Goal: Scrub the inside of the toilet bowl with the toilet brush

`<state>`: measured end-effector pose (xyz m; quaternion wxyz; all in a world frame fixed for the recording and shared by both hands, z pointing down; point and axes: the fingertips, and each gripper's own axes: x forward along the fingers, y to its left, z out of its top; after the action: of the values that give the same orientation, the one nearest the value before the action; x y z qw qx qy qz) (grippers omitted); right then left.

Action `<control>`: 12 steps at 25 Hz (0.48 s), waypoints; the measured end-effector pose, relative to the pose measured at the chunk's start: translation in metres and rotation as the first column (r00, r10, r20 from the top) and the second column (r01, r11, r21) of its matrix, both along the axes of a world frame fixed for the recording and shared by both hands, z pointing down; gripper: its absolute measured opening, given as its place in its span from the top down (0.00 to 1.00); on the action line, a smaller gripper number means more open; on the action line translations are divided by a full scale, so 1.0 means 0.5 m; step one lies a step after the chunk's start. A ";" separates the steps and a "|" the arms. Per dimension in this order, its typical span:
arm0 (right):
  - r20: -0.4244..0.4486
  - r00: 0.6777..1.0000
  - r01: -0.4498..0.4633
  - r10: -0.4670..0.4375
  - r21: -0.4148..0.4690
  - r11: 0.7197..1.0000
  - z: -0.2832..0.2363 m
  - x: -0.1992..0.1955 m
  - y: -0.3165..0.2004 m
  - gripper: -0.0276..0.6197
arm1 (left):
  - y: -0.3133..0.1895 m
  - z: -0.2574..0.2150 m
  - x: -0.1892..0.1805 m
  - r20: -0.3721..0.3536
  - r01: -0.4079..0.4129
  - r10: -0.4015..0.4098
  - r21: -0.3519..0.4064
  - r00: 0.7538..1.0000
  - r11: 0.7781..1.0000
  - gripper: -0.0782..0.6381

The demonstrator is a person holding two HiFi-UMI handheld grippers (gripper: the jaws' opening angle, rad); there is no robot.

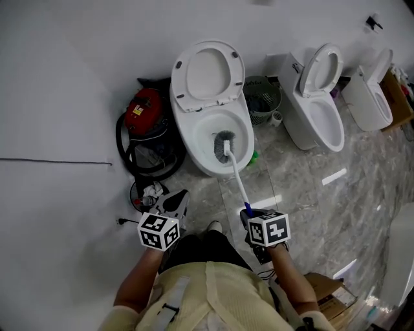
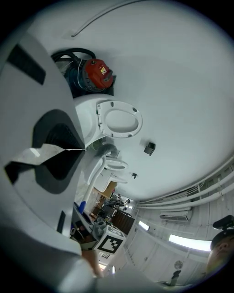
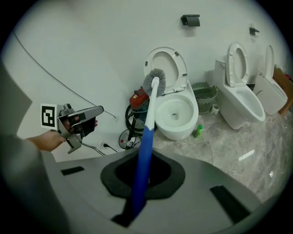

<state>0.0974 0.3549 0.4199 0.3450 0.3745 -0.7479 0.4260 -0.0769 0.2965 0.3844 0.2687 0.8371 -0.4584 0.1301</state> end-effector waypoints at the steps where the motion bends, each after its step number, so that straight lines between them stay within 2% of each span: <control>1: -0.002 1.000 0.004 -0.005 -0.008 1.000 0.007 0.004 -0.004 0.93 | -0.003 0.008 0.004 -0.001 0.000 0.000 -0.011 1.000 1.000 0.87; 5: -0.008 1.000 0.016 -0.016 -0.048 0.999 0.032 0.014 -0.018 0.93 | -0.026 0.027 0.018 0.006 -0.006 0.006 -0.025 1.000 1.000 0.87; 12: -0.041 0.999 0.026 -0.031 -0.108 0.994 0.071 0.010 -0.086 0.93 | -0.123 0.057 0.022 0.022 -0.033 0.034 -0.026 0.999 0.999 0.87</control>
<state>0.1025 0.3120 0.4556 0.3868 0.3536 -0.7215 0.4525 -0.0661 0.2348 0.4130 0.2721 0.8396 -0.4455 0.1500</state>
